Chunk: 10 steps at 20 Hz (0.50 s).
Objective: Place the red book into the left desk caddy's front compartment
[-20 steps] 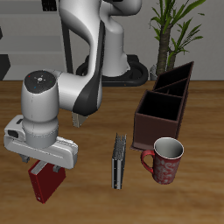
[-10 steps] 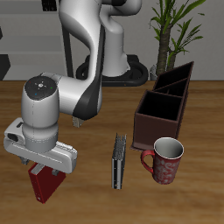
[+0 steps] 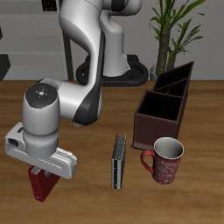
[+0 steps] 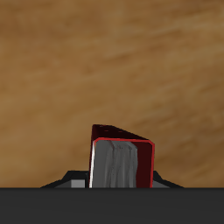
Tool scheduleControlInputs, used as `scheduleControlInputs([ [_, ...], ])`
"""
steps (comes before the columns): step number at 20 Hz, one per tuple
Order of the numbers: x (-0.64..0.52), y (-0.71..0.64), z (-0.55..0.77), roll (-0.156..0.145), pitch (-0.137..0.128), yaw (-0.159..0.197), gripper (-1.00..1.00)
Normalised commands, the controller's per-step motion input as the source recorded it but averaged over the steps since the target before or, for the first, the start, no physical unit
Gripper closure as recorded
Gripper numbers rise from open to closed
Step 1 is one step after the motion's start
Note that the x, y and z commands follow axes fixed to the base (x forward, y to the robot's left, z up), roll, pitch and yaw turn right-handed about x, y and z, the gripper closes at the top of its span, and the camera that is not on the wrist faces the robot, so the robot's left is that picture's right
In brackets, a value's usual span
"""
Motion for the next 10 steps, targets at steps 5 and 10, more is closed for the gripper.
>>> scheduleControlInputs([
  [5,-0.03,0.06,0.04,0.005,-0.008,-0.002,1.00],
  [10,-0.17,0.01,0.26,-0.028,-0.027,0.016,1.00],
])
